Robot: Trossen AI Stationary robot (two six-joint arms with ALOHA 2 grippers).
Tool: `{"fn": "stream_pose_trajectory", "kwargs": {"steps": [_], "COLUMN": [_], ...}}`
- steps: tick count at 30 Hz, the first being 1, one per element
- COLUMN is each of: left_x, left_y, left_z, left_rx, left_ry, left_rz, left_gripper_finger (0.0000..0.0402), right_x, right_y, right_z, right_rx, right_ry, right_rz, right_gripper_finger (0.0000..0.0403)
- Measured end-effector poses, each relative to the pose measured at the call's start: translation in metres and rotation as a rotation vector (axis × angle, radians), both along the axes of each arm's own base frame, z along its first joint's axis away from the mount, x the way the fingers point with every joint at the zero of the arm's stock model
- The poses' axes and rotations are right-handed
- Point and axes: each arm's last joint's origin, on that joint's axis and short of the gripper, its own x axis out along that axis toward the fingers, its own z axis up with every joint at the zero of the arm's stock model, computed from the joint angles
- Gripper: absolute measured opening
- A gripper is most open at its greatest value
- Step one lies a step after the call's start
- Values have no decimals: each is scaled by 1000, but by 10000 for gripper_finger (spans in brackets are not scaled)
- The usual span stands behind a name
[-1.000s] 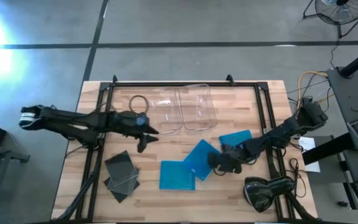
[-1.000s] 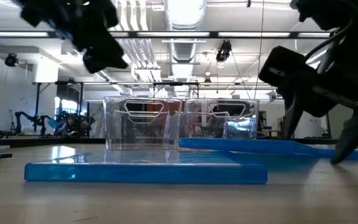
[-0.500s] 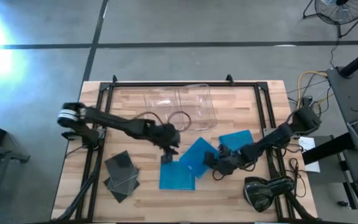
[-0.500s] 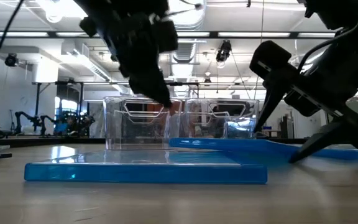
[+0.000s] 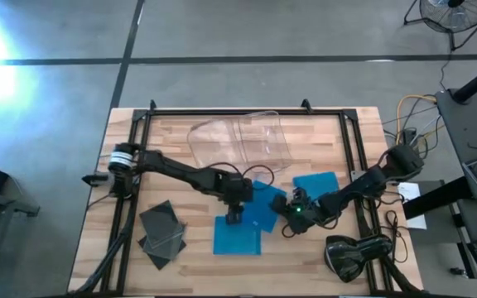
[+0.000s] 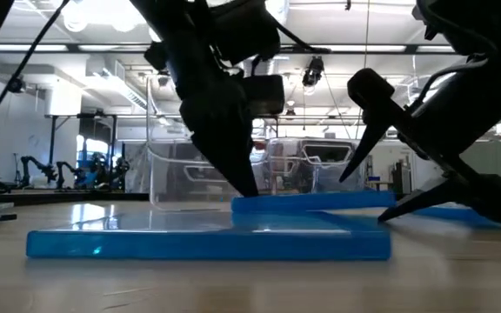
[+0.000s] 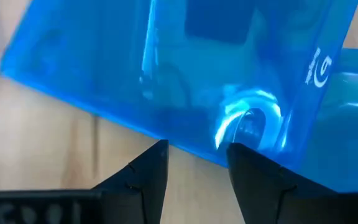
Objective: Pick & place jewel cases by type
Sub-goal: Put the middle blue CD case into the right transparent bin
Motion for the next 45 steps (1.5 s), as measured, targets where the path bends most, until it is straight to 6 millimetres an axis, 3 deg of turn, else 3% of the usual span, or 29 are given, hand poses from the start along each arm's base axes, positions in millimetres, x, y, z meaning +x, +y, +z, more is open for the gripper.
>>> {"fn": "stream_pose_trajectory", "kwargs": {"steps": [8, 13, 17, 21, 26, 30, 34, 40, 45], "left_x": [-10, -15, -17, -17, -23, -28, -33, -31, -30], "left_y": [-2, 1, 1, 1, 1, 1, -1, -13, -17], "left_z": [10, 30, 30, 27, 28, 48, 56, 68, 51], "left_rx": [40, 75, 78, 85, 129, 204, 186, 93, 56], "left_ry": [35, -10, -11, -5, 49, 99, 138, 119, 138], "left_rz": [11, 36, 38, 36, 56, 96, 156, 245, 297], "left_gripper_finger": [147, 147, 147, 147, 147, 147, 147, 147, 147], "right_x": [3, 6, 12, 20, 24, 24, 26, 29, 36], "right_y": [-2, -1, -2, -7, -9, -5, 0, 4, 6], "right_z": [9, 18, 23, 25, 28, 29, 23, 18, 9], "right_rx": [-76, -85, -87, -50, -48, 7, 57, 71, 77], "right_ry": [-45, -91, -150, -161, -140, -91, 17, 37, 49], "right_rz": [26, 49, 77, 81, 83, 188, 272, 250, 218], "right_gripper_finger": [231, 180, 131, 118, 139, 168, 202, 251, 275]}}
